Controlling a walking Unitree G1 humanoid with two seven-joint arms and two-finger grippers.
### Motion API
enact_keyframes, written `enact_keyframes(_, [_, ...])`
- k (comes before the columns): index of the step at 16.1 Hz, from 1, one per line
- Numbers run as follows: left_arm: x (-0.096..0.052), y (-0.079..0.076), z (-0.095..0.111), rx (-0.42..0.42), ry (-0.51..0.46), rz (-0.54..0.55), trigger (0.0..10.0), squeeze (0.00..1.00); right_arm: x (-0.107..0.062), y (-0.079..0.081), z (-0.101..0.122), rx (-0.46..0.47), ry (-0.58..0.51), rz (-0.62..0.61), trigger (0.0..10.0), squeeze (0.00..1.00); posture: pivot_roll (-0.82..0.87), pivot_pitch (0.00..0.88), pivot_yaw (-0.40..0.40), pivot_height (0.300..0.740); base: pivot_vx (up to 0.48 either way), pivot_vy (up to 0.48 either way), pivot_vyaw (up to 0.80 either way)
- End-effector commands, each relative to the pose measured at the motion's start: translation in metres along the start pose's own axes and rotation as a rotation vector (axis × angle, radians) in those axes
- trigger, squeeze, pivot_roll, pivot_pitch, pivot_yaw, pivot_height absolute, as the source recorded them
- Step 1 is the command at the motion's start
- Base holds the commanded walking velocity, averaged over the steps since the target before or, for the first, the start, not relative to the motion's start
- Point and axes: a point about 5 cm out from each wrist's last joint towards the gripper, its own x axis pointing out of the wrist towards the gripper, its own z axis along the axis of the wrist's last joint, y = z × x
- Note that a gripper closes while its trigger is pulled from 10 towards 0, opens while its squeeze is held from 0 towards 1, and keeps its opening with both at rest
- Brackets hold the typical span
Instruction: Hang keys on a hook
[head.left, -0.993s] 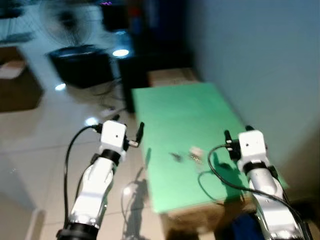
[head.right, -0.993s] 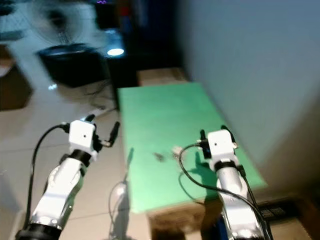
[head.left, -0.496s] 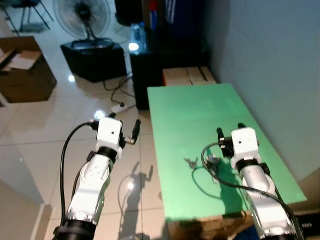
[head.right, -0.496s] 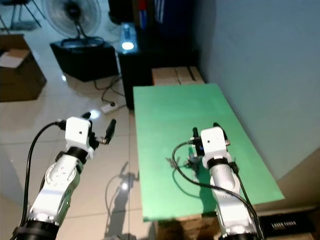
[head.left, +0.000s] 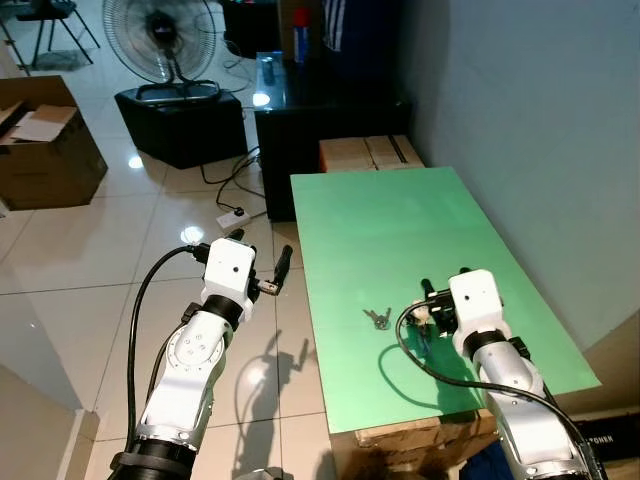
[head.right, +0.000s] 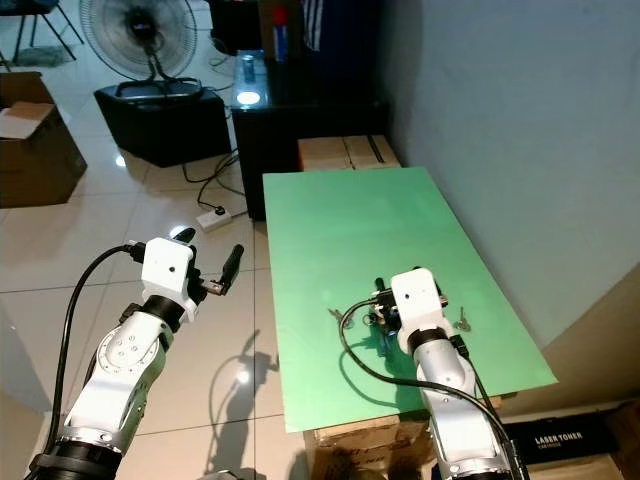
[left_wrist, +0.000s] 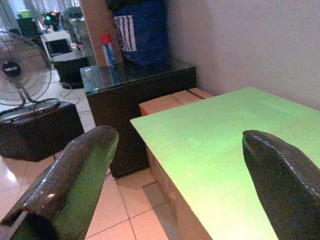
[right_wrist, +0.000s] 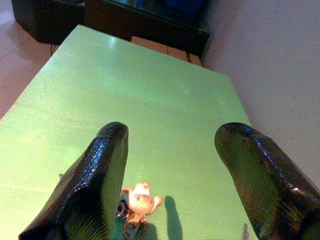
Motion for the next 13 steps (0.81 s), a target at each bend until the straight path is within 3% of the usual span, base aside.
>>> enact_keyframes(1, [-0.0026, 0.0012, 0.0005, -0.001, 0.001, 0.003, 10.0, 0.00, -0.0004, -0.0022, 0.0023, 0.009, -0.003, 0.002, 10.0, 0.00, -0.08, 0.036, 0.015, 0.740, 0.000, -0.390, 0.00])
enact_keyframes(8, [-0.0063, 0.0032, 0.0005, -0.004, -0.003, 0.006, 10.0, 0.00, -0.0008, -0.0024, 0.0025, -0.016, -0.006, -0.001, 10.0, 0.00, -0.09, 0.044, 0.028, 0.740, 0.000, -0.389, 0.00])
enact_keyframes(13, [-0.0005, 0.0087, 0.0015, 0.013, 0.006, 0.033, 10.0, 0.00, 0.0015, -0.0071, 0.0030, -0.011, -0.010, 0.001, 10.0, 0.00, -0.09, 0.049, 0.036, 0.740, 0.000, 0.000, 0.00])
